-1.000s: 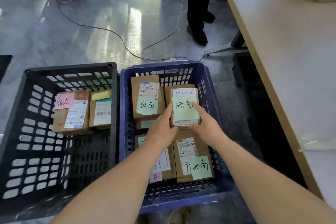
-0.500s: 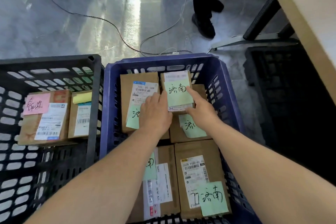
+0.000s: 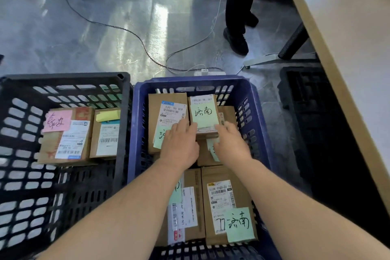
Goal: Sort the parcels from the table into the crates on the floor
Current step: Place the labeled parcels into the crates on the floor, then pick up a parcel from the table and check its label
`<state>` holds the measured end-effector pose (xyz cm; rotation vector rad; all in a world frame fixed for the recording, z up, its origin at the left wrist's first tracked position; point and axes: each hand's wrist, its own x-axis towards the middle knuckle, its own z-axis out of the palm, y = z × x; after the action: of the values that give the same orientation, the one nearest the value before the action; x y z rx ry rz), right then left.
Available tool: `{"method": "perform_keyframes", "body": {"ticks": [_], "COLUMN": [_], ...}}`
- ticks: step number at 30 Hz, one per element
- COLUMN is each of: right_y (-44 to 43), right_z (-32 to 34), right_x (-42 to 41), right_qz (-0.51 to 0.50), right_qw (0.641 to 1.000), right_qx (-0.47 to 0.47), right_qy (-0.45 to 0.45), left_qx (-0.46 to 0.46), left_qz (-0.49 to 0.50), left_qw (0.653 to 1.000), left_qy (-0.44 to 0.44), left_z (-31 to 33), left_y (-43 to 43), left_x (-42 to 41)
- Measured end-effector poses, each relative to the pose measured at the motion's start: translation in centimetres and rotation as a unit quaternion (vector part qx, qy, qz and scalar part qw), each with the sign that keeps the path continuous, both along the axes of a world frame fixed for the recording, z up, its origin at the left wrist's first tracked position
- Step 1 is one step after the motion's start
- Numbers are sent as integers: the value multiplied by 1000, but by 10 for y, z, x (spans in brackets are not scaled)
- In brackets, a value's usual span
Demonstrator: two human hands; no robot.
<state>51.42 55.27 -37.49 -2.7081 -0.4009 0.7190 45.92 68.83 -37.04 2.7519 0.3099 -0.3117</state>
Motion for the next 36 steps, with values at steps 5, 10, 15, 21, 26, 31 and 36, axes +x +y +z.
{"method": "perform_keyframes", "body": {"ticks": [5,10,15,21,26,31,36], "right_y": [-23,-45,-72,-107,-128,-147,-186], "right_z": [45,94,136,181,212,232,249], "right_x": [-53,-98,-143,-204,-258,-317,-368], "right_qz": [42,66,30,-65,-127,-195,-272], "right_qw": [997,994,992,981,968,950,928], "right_qx": [-48,-60,-51,-78,-107,-129,-150], "right_qy": [-39,-71,-110,-165,-189,-206,-208], "left_qx": [20,28,45,64,71,81,69], "left_qz": [-14,-12,-33,-125,-191,-264,-341], "left_qw": [1000,999,998,990,977,957,930], "left_qy": [7,36,7,-14,-60,-91,-116], "left_z": [43,91,136,172,195,209,222], "left_y": [-19,-50,-76,-105,-119,-143,-190], "left_x": [-50,-102,-135,-177,-206,-235,-266]}}
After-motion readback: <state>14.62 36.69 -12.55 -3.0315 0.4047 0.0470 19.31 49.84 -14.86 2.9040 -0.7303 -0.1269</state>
